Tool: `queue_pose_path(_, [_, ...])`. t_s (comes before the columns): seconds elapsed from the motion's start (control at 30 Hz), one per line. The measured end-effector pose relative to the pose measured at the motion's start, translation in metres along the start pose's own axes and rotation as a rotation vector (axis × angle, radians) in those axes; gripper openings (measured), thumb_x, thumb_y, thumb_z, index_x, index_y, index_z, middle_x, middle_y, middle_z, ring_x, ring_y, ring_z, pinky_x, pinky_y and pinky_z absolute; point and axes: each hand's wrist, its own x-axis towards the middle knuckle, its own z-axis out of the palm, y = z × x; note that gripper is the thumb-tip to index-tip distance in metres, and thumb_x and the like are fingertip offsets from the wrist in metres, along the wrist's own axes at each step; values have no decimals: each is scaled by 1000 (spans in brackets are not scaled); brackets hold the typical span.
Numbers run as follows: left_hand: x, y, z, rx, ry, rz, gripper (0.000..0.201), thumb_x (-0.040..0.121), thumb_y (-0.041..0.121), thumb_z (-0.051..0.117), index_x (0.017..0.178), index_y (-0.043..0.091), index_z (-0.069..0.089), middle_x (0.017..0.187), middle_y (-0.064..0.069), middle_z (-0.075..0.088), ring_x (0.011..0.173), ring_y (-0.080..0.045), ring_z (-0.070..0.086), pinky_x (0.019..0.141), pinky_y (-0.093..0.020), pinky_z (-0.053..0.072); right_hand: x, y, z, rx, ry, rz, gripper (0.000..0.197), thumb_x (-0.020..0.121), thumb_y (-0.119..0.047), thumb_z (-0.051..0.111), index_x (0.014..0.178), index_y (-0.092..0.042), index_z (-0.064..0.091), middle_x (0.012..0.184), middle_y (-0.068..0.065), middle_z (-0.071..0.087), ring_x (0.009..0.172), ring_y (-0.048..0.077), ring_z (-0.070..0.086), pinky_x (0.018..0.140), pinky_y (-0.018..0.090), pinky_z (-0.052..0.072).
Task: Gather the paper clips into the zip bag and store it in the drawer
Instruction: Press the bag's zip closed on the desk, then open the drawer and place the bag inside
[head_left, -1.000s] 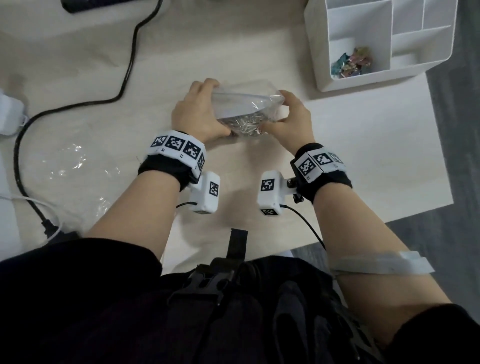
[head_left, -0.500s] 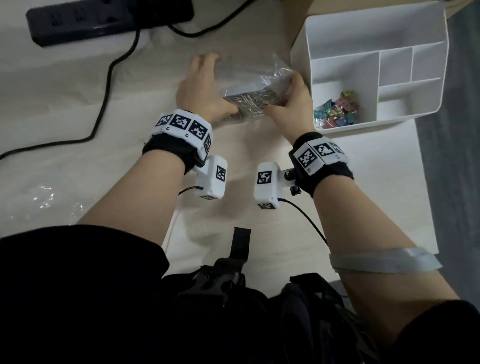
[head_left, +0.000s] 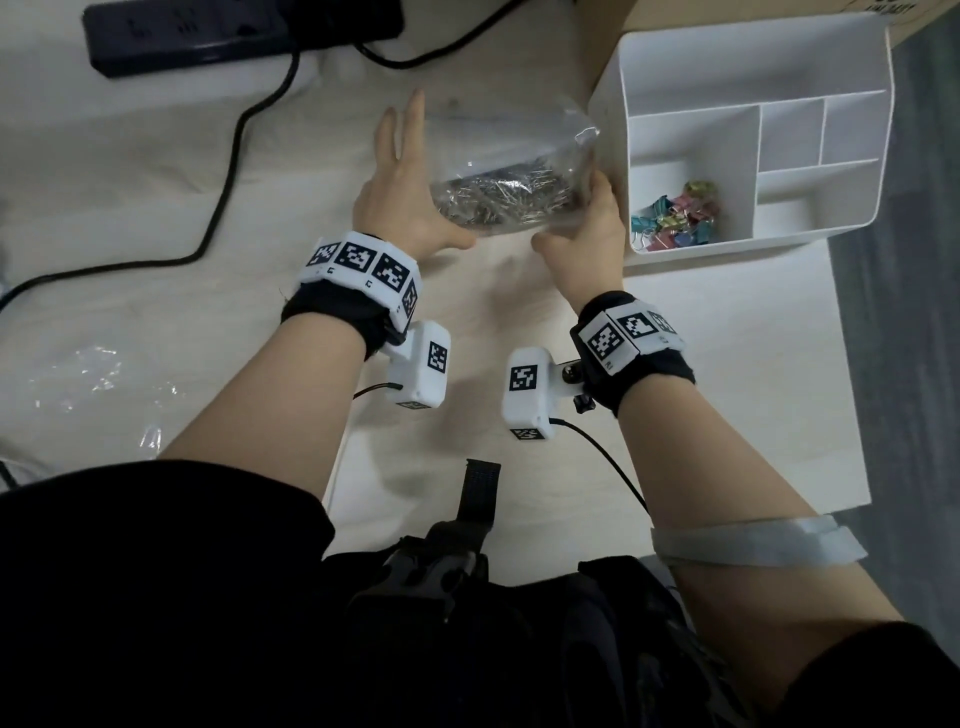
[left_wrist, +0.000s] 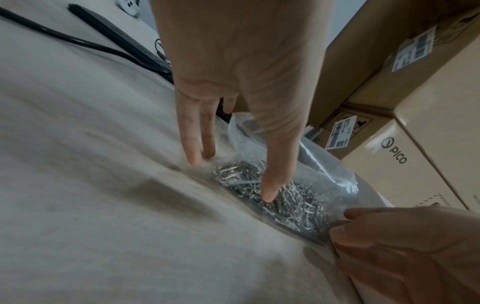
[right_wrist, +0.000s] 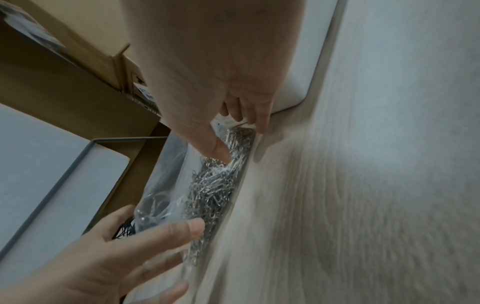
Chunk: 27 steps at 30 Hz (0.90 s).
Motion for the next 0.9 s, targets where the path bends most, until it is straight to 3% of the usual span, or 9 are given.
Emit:
queue_pose_path(0.13, [-29,-17,-7,-31,-10,-27,132,60,22,86,146,30,-12,158,-6,-5,132,-29,41,103,-42,37,-27,0,3,56,54,-25,77,78,-3,63,144,-1,23,148,13,33,138,25,30,116,31,23])
queue_pose_path(0.3, [-66,-46,-9,-71,2,-85,132,60,21,86,146,32,-14,158,-5,-2,135,-32,35,107,-45,33,-65,-2,17,128,121,-75,58,77,-3,59,132,-4,42,135,12,46,124,25,46,105,38,39])
queue_pose_path(0.4, [-91,-64,-9,-126,14,-118,132,58,20,87,145,35,-12,157,-4,8,124,-34,49,103,-48,41,-86,-3,26,166,68,-94,44,78,-1,59,122,-5,52,125,9,56,111,20,55,96,32,46])
queue_pose_path(0.57, [-134,-87,-6,-141,5,-226,112,64,26,82,148,28,8,149,-3,30,122,-31,49,105,-46,39,-118,-4,41,189,-97,-168,28,77,4,55,103,-3,63,103,10,67,89,20,64,76,18,50])
queue_pose_path(0.77, [-193,-117,-1,-174,149,-281,62,80,23,67,136,17,42,140,-5,46,124,-24,47,106,-38,38,-152,-3,62,137,-297,-229,26,78,3,55,101,-4,64,95,12,70,84,14,63,77,16,50])
queue_pose_path(0.9, [-228,-152,2,-181,321,-389,52,83,16,61,132,12,48,144,-12,38,135,-27,33,110,-30,25,-178,-11,86,59,-466,-262,42,80,-2,61,121,-4,56,117,11,64,108,19,59,95,26,46])
